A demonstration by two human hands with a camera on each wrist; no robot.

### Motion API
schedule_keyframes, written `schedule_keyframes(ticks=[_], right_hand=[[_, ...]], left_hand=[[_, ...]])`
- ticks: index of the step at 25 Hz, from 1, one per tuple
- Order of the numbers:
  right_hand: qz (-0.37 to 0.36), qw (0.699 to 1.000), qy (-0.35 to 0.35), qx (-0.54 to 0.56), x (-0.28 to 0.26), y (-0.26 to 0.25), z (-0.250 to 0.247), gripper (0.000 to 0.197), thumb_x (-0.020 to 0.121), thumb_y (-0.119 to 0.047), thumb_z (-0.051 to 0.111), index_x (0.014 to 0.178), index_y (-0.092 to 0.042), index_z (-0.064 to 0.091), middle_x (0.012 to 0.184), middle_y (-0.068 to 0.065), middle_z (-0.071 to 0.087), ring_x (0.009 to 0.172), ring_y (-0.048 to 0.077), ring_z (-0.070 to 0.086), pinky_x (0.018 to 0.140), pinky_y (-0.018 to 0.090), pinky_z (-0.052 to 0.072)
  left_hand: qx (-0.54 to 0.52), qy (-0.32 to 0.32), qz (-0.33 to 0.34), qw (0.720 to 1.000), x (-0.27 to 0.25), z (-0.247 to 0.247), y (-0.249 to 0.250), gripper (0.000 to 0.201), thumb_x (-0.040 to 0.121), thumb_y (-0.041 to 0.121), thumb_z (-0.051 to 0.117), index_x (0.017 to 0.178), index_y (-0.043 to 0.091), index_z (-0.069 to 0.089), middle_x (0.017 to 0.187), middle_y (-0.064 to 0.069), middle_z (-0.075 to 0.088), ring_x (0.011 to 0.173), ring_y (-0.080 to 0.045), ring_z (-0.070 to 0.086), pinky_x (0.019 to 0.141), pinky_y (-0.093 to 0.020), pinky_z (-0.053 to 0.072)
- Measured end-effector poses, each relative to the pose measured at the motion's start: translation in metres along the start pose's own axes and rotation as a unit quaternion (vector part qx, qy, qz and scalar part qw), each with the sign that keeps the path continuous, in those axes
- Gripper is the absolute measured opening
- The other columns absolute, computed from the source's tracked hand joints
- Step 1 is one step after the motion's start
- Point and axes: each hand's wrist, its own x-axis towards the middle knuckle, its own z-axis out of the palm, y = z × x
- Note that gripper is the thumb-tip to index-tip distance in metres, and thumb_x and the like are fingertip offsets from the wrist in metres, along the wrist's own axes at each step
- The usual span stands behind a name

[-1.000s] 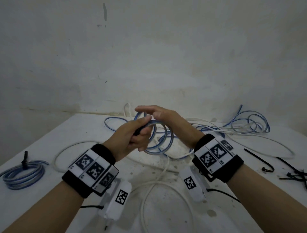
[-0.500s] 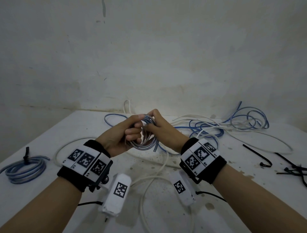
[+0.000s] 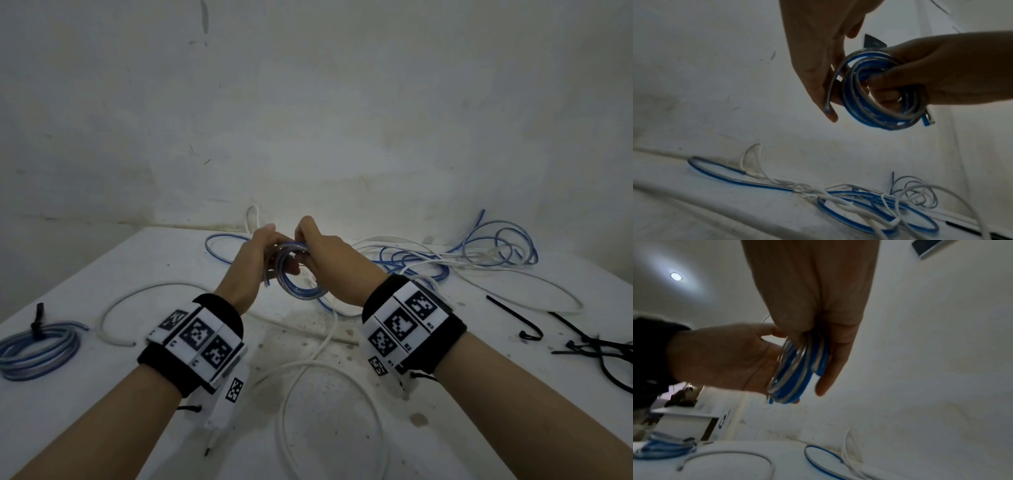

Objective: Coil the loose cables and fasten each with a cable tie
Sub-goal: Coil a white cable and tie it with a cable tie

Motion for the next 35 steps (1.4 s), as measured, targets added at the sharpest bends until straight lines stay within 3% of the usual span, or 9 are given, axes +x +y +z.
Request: schedule_keyframes(ticks=[6,9,11,16,20,23,27,30,35], right_hand=[[0.045,0.992,0.088,0.080,0.009,-0.007,0.006,0.015,0.093,-0.001,0.038,0.094,-0.014,0.030,0.077,0.016,0.058,0.064,0.034,0.059,0.060,0.041,0.049],[0.092,0.946,0.122,0.285,0.009,-0.010,0.009,0.008,0.093,-0.006,0.046,0.093,-0.010,0.039,0.069,0.005,0.055,0.056,0.018,0.058,0.053,0.019,0.047],[0.088,0.939,0.149,0.297,0.009,-0.010,0.010,0.009,0.096,-0.012,0.045,0.090,-0.009,0.040,0.066,-0.001,0.049,0.053,0.013,0.049,0.052,0.020,0.042],[0.099,0.952,0.201,0.208,0.003,0.003,0.001,0.010,0.099,-0.017,0.039,0.091,-0.014,0.033,0.068,0.003,0.046,0.057,0.023,0.043,0.049,0.031,0.031],[0.072,0.960,0.069,0.261,-0.027,0.032,-0.029,0.017,0.097,-0.022,0.045,0.099,-0.005,0.042,0.083,0.012,0.053,0.080,0.030,0.059,0.070,0.041,0.047],[0.186,0.941,-0.025,0.283,-0.060,0.082,-0.073,0.037,0.097,-0.039,0.035,0.116,-0.012,0.051,0.106,0.004,0.057,0.101,0.020,0.055,0.083,0.033,0.046],[0.384,0.907,-0.131,-0.110,-0.106,0.203,-0.099,0.044,0.094,-0.038,0.047,0.116,-0.001,0.056,0.118,0.012,0.059,0.111,0.030,0.055,0.091,0.034,0.045],[0.448,0.825,-0.236,-0.251,-0.137,0.285,-0.084,0.038,0.083,-0.044,0.060,0.109,-0.016,0.058,0.122,0.005,0.060,0.108,0.026,0.057,0.095,0.038,0.047],[0.414,0.836,-0.231,-0.275,-0.154,0.290,-0.065,0.015,0.084,-0.017,0.057,0.094,-0.014,0.047,0.095,0.008,0.055,0.080,0.024,0.049,0.080,0.034,0.048]], left_hand=[[0.086,0.200,0.144,0.965,0.006,0.025,0.000,0.032,0.095,0.015,0.036,0.069,-0.003,0.042,0.058,-0.004,0.034,0.055,-0.013,0.030,0.054,-0.033,0.032],[0.026,0.272,0.152,0.950,0.014,0.025,0.005,0.034,0.092,0.012,0.039,0.058,0.011,0.038,0.055,0.000,0.033,0.049,-0.009,0.026,0.052,-0.029,0.026],[-0.021,0.284,0.126,0.950,0.018,0.026,0.009,0.036,0.091,0.014,0.042,0.055,0.016,0.040,0.052,0.000,0.034,0.047,-0.012,0.029,0.051,-0.030,0.028],[-0.267,0.234,-0.034,0.934,0.021,0.060,0.018,0.017,0.087,0.027,0.054,0.070,0.026,0.057,0.044,0.006,0.033,0.036,-0.009,0.028,0.044,-0.023,0.027],[-0.122,0.238,0.115,0.957,0.034,0.084,0.010,0.036,0.083,0.013,0.055,0.050,0.021,0.043,0.041,0.011,0.038,0.046,-0.008,0.032,0.049,-0.024,0.028],[-0.027,0.155,0.183,0.970,0.041,0.115,0.004,0.033,0.080,0.008,0.058,0.053,0.020,0.041,0.042,0.014,0.045,0.043,-0.002,0.036,0.050,-0.016,0.031],[0.048,0.059,0.235,0.969,0.036,0.167,-0.002,0.029,0.076,0.019,0.058,0.054,0.021,0.040,0.046,0.013,0.048,0.045,-0.006,0.039,0.048,-0.014,0.028],[0.081,0.013,0.253,0.964,0.033,0.187,-0.004,0.022,0.070,0.031,0.053,0.054,0.025,0.039,0.051,0.014,0.051,0.048,-0.007,0.043,0.049,-0.015,0.031],[0.131,0.000,0.278,0.952,0.034,0.182,-0.012,0.021,0.066,0.043,0.047,0.055,0.026,0.041,0.058,0.013,0.055,0.054,-0.010,0.048,0.050,-0.019,0.036]])
